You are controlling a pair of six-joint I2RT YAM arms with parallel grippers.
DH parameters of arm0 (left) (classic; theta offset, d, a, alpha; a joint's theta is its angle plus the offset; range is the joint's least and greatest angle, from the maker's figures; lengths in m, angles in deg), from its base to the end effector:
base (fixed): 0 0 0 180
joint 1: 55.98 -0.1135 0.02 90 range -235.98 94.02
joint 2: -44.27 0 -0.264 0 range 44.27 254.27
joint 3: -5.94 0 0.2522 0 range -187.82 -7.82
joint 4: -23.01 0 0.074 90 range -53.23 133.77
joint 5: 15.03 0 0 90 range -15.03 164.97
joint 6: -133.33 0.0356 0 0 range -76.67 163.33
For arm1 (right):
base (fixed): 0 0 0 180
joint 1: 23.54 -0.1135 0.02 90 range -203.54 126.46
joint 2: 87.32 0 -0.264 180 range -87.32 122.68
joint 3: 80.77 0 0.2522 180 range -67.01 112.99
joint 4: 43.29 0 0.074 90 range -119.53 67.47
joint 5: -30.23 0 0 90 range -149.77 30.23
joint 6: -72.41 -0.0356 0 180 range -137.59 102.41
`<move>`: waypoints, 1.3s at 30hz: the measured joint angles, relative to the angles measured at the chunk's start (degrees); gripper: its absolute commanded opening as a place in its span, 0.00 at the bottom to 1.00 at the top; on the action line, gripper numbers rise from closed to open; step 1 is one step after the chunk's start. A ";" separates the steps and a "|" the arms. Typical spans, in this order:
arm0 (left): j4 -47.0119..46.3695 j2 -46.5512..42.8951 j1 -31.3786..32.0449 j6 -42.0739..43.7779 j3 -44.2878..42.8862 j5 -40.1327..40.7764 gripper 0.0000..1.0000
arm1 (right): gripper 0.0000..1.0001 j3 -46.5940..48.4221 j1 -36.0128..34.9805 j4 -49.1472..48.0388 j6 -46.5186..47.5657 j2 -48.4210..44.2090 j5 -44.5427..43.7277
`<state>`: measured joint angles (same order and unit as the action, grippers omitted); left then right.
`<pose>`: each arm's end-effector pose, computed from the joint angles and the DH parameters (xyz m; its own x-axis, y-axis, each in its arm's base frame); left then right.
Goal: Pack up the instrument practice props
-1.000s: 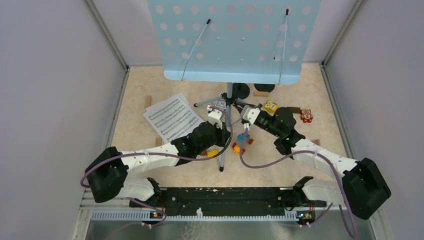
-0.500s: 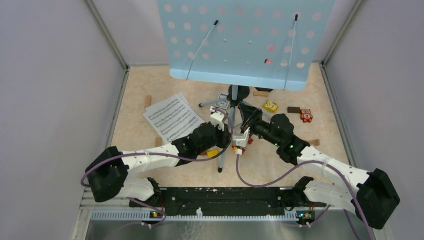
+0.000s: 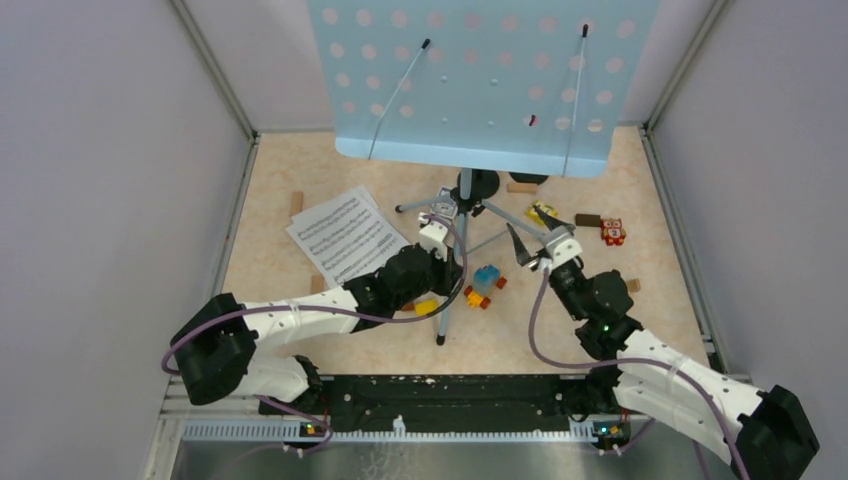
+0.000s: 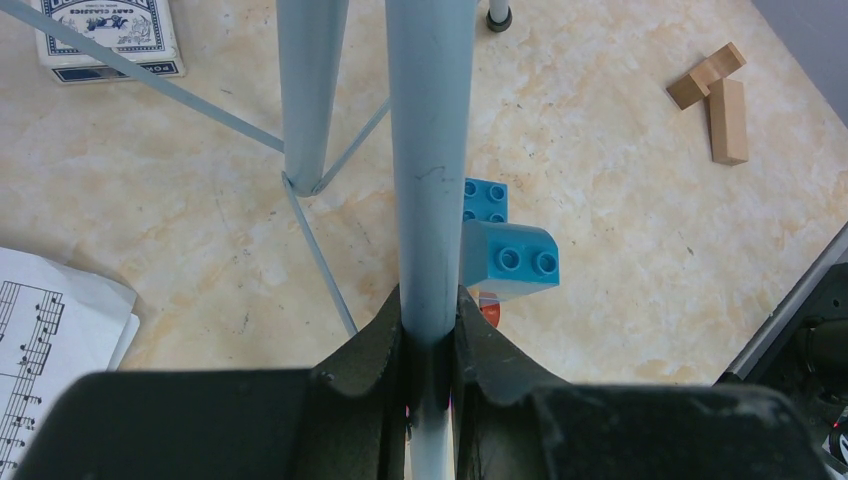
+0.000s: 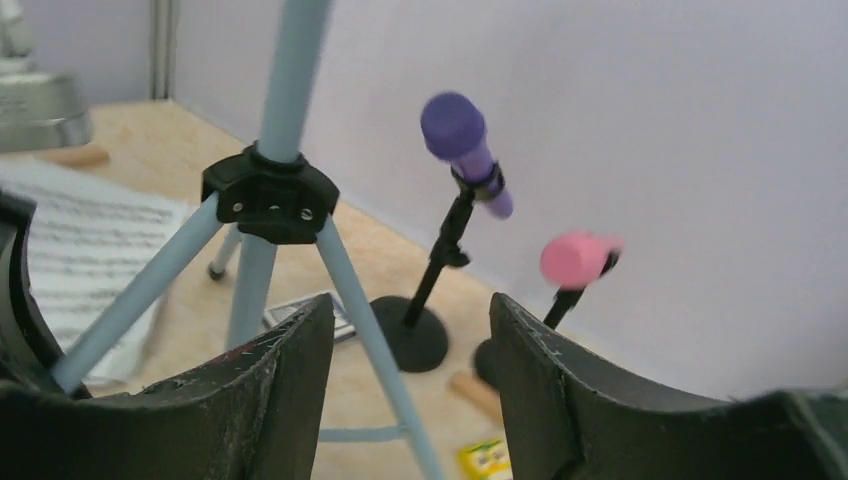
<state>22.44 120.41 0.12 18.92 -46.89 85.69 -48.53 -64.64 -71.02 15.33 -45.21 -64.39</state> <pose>0.1666 -0.2361 0.2279 -0.4938 0.0068 -0.8695 0.5664 0.7613 -0.3157 0.1351 0.1141 0.2809 0.5187 -0.2664 -0.8124 -0.3759 0.7824 -0.4965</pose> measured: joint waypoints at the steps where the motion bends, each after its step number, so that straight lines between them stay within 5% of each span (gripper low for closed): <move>1: 0.00 0.02 0.00 0.00 -0.04 0.00 0.00 | 0.56 -1.11 0.00 -0.92 -6.71 -0.66 -3.32; 4: 0.04 0.13 0.00 -0.04 -0.13 0.00 0.00 | 0.56 -1.42 0.00 1.36 -28.39 -2.16 -14.25; 9: 0.07 0.13 0.00 -0.11 -0.15 0.02 0.00 | 0.56 6.16 0.02 20.48 -64.57 -2.14 -26.69; 18: 0.13 0.11 0.00 -0.11 -0.15 0.02 0.00 | 0.55 9.53 5.79 28.41 -103.65 5.49 -15.21; 26: 0.11 0.13 0.00 -0.11 -0.15 0.00 0.00 | 0.56 9.35 10.01 17.51 -116.80 12.20 -0.83; 32: 0.09 0.15 0.00 -0.11 -0.15 0.02 0.00 | 0.44 9.38 10.10 13.64 -118.95 13.79 4.20; 39: 0.13 0.24 0.00 -0.09 -0.26 0.02 0.00 | 0.42 9.46 10.10 11.63 -119.12 17.64 7.96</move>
<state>22.57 120.65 0.12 18.84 -47.15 85.72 -39.06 -54.54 -59.40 -103.79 -27.57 -56.43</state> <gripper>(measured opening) 0.207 0.430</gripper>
